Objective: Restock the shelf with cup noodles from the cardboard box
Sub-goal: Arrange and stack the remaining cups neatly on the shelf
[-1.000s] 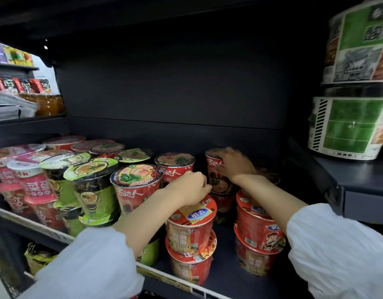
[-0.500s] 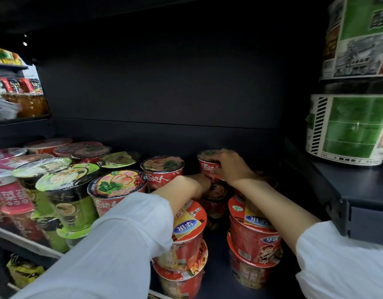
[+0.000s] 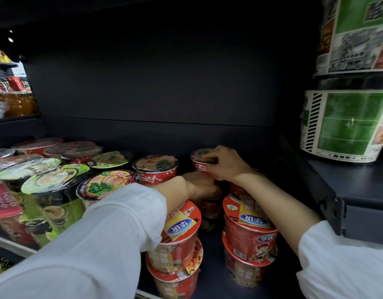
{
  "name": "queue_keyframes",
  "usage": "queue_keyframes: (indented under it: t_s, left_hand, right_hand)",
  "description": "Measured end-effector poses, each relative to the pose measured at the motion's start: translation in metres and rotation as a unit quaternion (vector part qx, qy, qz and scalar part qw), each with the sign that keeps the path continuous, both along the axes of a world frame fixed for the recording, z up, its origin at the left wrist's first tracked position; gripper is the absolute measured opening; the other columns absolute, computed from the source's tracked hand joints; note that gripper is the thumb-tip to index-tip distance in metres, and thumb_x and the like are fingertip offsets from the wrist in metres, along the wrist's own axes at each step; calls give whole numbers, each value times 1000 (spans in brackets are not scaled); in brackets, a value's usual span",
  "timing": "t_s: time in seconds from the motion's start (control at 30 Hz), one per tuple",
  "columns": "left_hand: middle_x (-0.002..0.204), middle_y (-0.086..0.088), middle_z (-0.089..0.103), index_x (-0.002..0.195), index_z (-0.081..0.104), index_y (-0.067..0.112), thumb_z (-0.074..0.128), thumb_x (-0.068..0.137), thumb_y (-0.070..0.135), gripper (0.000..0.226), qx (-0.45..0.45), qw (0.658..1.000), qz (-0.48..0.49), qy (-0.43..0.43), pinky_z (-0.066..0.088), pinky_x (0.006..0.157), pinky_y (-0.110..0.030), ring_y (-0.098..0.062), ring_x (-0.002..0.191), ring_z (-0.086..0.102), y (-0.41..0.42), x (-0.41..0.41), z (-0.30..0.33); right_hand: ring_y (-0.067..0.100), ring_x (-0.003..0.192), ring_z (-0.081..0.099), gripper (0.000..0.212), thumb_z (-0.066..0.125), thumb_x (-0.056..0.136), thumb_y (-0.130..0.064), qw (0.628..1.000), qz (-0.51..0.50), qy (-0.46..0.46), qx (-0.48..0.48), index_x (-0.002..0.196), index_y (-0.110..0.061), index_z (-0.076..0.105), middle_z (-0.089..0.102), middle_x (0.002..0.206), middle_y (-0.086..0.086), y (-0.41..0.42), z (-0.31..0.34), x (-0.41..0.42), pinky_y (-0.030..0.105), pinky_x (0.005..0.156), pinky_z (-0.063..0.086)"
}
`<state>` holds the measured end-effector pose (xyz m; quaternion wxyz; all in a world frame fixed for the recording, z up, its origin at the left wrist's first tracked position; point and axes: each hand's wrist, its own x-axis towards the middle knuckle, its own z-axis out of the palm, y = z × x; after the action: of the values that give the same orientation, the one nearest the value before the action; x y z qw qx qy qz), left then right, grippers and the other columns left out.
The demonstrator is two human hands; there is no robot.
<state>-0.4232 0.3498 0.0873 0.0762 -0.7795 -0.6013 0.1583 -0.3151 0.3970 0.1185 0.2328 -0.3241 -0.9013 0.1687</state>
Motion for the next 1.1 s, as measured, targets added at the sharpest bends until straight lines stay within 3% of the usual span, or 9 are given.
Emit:
queue_keyframes:
  t_s: [0.13,0.2,0.4,0.5,0.6,0.73,0.83,0.93,1.1]
  left_hand:
    - [111,-12,62,127,53,0,52,95,17,37,-46,997,-22,64,51,84,-31,-31,110,59,-2,7,1]
    - [119,-14,59,126,54,1,58,92,18,38,-44,998,21,27,46,94,-34,-30,112,56,-6,12,10]
    - [133,-12,54,130,50,1,62,89,10,43,-51,987,151,6,41,89,-22,-25,118,53,-14,3,14]
    - [132,-14,54,131,50,-2,55,94,8,39,-98,974,204,24,42,69,-9,-25,118,53,-11,0,13]
    - [130,-16,54,130,51,-1,37,100,11,35,-115,971,210,10,41,79,-23,-23,100,53,-12,2,19]
    - [118,-16,61,124,56,-4,36,99,8,34,-166,962,218,-9,38,52,-15,-16,79,50,-15,7,23]
    - [90,-8,61,118,58,-3,36,99,13,34,-198,947,245,-58,43,62,-20,-13,70,52,-17,6,27]
    - [87,-8,60,102,60,2,38,98,16,26,-213,933,267,-111,47,68,-24,-14,69,55,-18,3,30]
    - [126,-16,56,130,49,-2,34,101,18,39,-168,955,232,-81,42,86,-29,-23,98,54,-20,16,32]
  right_hand:
    - [18,120,51,34,52,94,-33,998,-13,27,-63,124,-21,62,53,135,2,-10,5,2,18,83,35]
    - [18,120,51,33,50,96,-33,998,-18,28,-57,124,-21,62,53,135,2,-14,6,2,18,83,34]
    - [22,126,46,35,47,98,-30,999,-16,5,-42,129,-19,58,45,141,7,-17,3,1,19,88,30]
    - [23,127,44,36,47,98,-32,999,-16,-5,-38,129,-19,57,43,141,8,-16,2,3,23,96,33]
    - [21,127,44,39,54,94,-34,999,-11,-7,-35,130,-19,57,43,140,6,-16,2,5,19,92,30]
    - [19,123,47,38,58,92,-30,1000,-6,-5,-27,128,-19,58,48,135,5,-16,3,7,18,89,31]
    - [20,122,47,38,61,90,-29,1000,5,-6,-30,127,-19,59,48,135,5,-19,5,5,20,89,33]
    - [19,122,48,38,62,89,-25,999,13,0,-36,127,-17,60,50,135,5,-23,7,2,19,89,34]
    - [24,123,44,37,64,87,-30,1000,-4,-18,-15,122,-18,60,45,134,9,-23,6,-8,25,94,36]
